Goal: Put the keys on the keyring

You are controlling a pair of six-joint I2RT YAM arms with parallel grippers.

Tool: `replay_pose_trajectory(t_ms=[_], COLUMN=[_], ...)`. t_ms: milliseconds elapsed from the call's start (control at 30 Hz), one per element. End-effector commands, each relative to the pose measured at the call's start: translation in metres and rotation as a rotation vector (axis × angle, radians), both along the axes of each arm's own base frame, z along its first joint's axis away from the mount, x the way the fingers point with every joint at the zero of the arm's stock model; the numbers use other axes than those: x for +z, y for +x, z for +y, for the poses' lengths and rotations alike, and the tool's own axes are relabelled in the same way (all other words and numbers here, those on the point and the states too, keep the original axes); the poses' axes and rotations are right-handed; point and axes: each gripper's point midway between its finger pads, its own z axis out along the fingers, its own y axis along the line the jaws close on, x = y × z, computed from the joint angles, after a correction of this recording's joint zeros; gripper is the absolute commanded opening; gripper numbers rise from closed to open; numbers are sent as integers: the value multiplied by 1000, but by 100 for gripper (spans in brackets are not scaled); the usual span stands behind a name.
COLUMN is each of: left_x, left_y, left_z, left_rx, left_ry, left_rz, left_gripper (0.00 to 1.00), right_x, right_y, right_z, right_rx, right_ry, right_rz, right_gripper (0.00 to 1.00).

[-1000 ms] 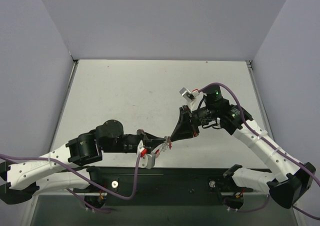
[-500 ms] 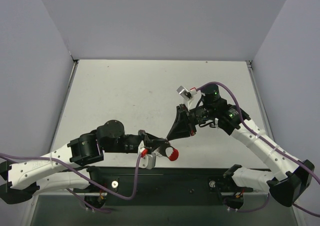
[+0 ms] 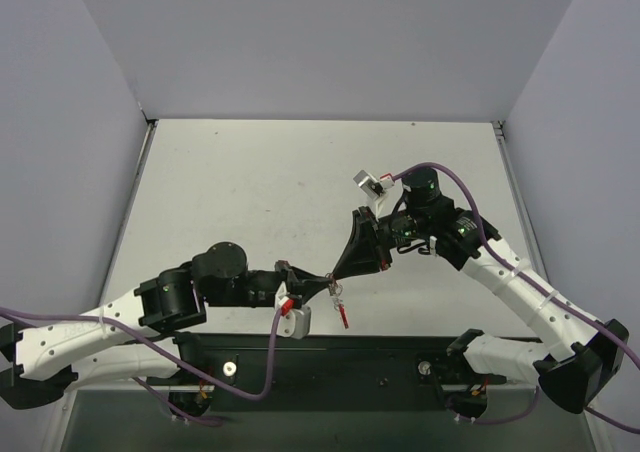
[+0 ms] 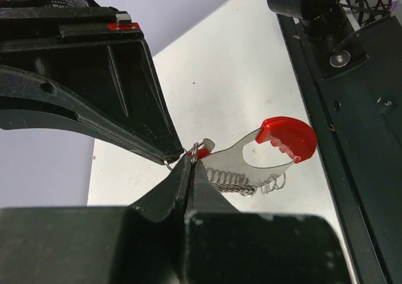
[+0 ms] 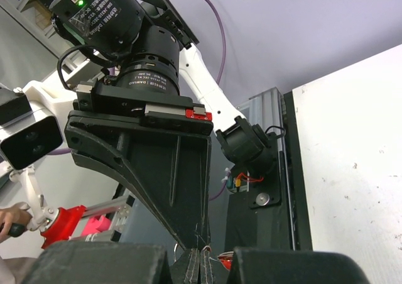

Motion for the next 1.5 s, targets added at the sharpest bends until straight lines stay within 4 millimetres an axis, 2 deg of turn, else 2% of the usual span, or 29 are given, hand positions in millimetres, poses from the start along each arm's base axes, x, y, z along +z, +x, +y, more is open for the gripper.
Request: replay_pose_trajectory(t_ms=[0,100,600,1467], left_x=[29,33,26,28], left_y=[9,10,15,36], left_z=[4,7,7,19], left_rx=[50,63,90,217], left_ry=[-108,-127,-102,-110], left_rz=[-46,-55,-55,-95], left_gripper=[0,0,0,0], right_x=[13,13,23,23], right_y=[-9,-9,-15,-19], right_z=[1,1,1,0], right_rx=[61,63,86,102], right_ry=[50,51,82,82], right_rz=[-26,-24,-28,-3], right_gripper=[0,0,0,0])
